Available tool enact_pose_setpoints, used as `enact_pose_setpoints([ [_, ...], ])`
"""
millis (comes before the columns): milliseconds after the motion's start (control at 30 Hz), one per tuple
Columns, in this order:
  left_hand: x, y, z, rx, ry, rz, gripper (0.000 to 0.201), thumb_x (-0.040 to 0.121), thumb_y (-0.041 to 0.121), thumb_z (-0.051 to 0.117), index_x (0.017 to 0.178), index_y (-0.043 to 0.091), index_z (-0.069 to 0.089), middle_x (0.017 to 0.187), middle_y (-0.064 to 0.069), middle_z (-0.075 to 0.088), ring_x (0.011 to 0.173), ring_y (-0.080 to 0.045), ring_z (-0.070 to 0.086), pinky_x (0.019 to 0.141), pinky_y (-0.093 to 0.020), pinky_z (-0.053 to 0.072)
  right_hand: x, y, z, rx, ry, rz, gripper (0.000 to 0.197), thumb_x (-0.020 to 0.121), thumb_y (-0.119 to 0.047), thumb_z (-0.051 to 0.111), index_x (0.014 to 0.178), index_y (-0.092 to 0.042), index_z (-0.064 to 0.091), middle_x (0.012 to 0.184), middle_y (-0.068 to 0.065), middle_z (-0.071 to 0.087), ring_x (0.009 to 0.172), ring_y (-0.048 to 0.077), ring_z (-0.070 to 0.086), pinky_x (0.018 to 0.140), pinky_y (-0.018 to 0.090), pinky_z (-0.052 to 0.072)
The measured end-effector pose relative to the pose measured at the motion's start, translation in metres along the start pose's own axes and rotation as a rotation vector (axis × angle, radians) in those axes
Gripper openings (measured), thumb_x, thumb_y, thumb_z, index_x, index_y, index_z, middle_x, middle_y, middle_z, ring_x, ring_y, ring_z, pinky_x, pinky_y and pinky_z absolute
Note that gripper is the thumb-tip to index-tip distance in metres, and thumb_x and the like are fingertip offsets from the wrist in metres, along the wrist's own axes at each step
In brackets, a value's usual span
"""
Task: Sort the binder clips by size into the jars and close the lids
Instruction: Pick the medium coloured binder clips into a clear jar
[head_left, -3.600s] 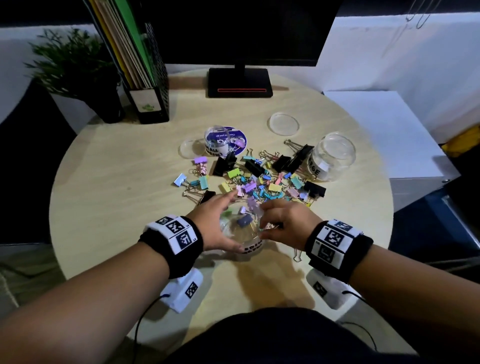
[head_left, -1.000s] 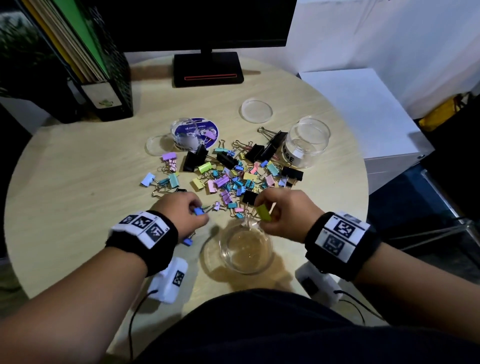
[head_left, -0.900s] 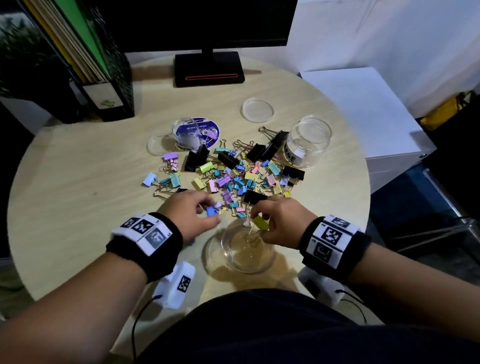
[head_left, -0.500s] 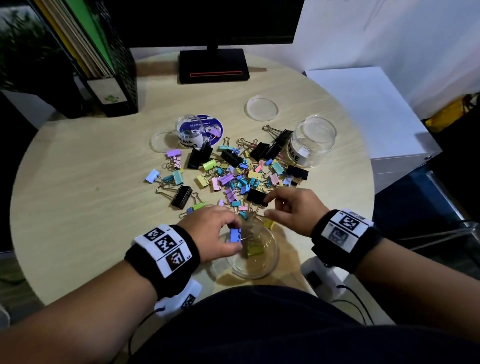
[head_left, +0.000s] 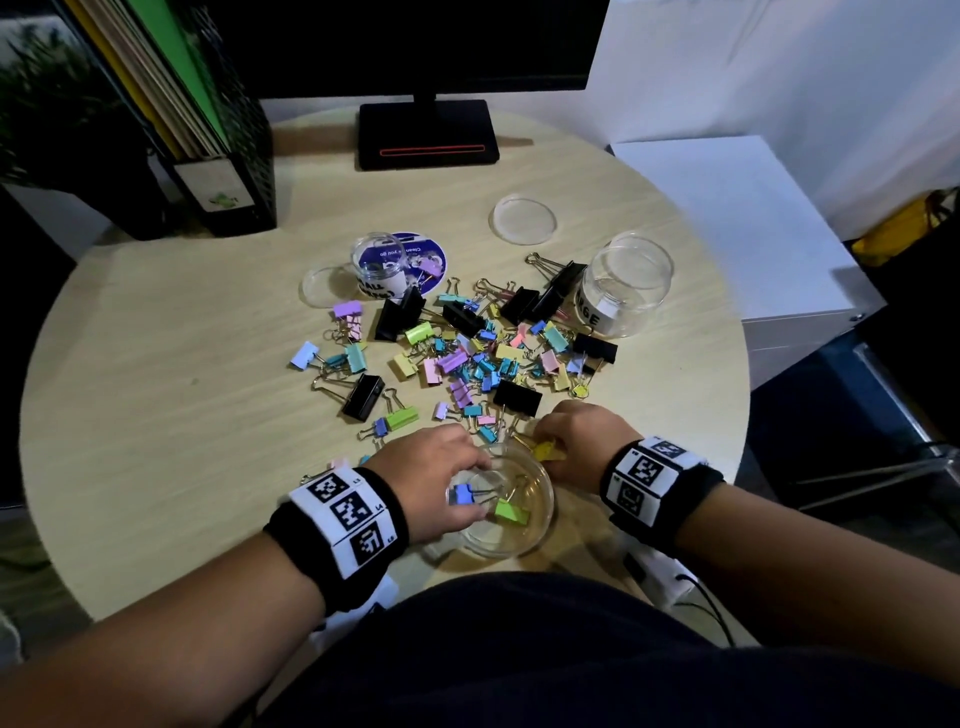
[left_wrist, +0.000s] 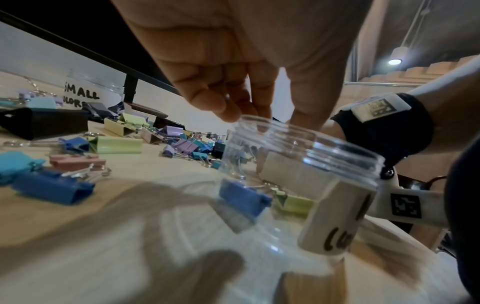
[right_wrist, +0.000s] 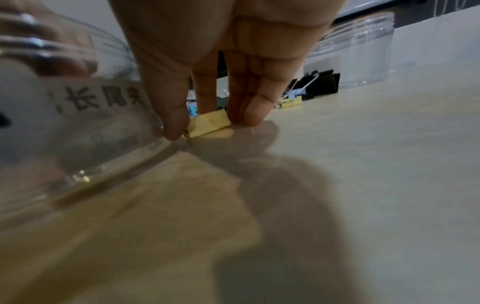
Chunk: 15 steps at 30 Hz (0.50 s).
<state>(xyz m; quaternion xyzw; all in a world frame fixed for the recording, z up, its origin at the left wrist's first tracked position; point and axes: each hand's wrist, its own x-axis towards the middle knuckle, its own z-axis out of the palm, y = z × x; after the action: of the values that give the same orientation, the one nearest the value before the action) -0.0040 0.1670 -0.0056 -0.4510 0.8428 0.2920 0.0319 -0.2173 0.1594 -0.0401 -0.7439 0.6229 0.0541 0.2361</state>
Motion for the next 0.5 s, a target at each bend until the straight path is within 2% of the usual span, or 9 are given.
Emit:
enact_pose_setpoints([
  [67, -0.001, -0.001, 0.0, -0.005, 0.005, 0.002, 0.045, 0.078, 0.047, 0.065, 0.119, 0.035, 0.055, 0.109, 0.018, 0.049, 0.095, -0.001, 0.044, 0.09, -0.024, 0.045, 0.0, 0.0, 0.001, -0.009, 0.0, -0.001, 0.036, 0.081, -0.038, 0.064, 0.115, -0.026, 0.061, 0.11, -0.001, 0.059, 0.099, 0.02, 0.056, 0.078, 0.026, 0.044],
  [167, 0.0, -0.002, 0.0, 0.001, 0.013, -0.003, 0.047, 0.079, 0.048, 0.064, 0.122, 0.035, 0.053, 0.112, 0.018, 0.048, 0.097, 0.0, 0.043, 0.089, -0.023, 0.045, 0.001, 0.005, -0.002, 0.076, 0.006, 0.06, 0.03, 0.078, -0.031, 0.066, 0.108, -0.026, 0.064, 0.105, -0.002, 0.061, 0.093, 0.017, 0.056, 0.08, 0.025, 0.047],
  [267, 0.0, -0.003, 0.003, 0.014, 0.02, -0.017, 0.055, 0.078, 0.048, 0.064, 0.128, 0.036, 0.047, 0.116, 0.017, 0.046, 0.103, -0.003, 0.043, 0.092, -0.025, 0.045, -0.002, 0.009, -0.01, 0.253, 0.123, 0.118, 0.024, 0.076, -0.025, 0.069, 0.1, -0.022, 0.067, 0.09, -0.004, 0.059, 0.079, 0.012, 0.054, 0.076, 0.022, 0.046],
  [333, 0.001, -0.004, 0.004, 0.014, 0.031, -0.028, 0.058, 0.078, 0.048, 0.064, 0.131, 0.036, 0.044, 0.118, 0.016, 0.045, 0.107, -0.005, 0.042, 0.095, -0.027, 0.043, -0.008, 0.005, -0.016, 0.374, 0.221, 0.072, 0.021, 0.075, -0.022, 0.07, 0.095, -0.021, 0.068, 0.086, -0.006, 0.057, 0.075, 0.011, 0.053, 0.072, 0.021, 0.046],
  [400, 0.003, -0.006, 0.005, 0.016, 0.046, -0.033, 0.059, 0.078, 0.047, 0.065, 0.132, 0.033, 0.044, 0.119, 0.016, 0.044, 0.109, -0.006, 0.041, 0.096, -0.027, 0.042, -0.014, -0.003, -0.02, 0.438, 0.238, -0.024, 0.02, 0.074, -0.021, 0.07, 0.094, -0.021, 0.068, 0.087, -0.008, 0.058, 0.076, 0.01, 0.053, 0.07, 0.021, 0.046],
  [500, 0.006, -0.007, 0.008, 0.005, 0.07, -0.057, 0.058, 0.079, 0.043, 0.066, 0.132, 0.031, 0.044, 0.121, 0.015, 0.044, 0.113, -0.008, 0.04, 0.1, -0.029, 0.04, -0.021, -0.014, -0.021, 0.361, 0.217, -0.204, 0.029, 0.067, -0.036, 0.057, 0.09, -0.022, 0.067, 0.089, -0.005, 0.06, 0.083, 0.014, 0.053, 0.075, 0.026, 0.046],
])
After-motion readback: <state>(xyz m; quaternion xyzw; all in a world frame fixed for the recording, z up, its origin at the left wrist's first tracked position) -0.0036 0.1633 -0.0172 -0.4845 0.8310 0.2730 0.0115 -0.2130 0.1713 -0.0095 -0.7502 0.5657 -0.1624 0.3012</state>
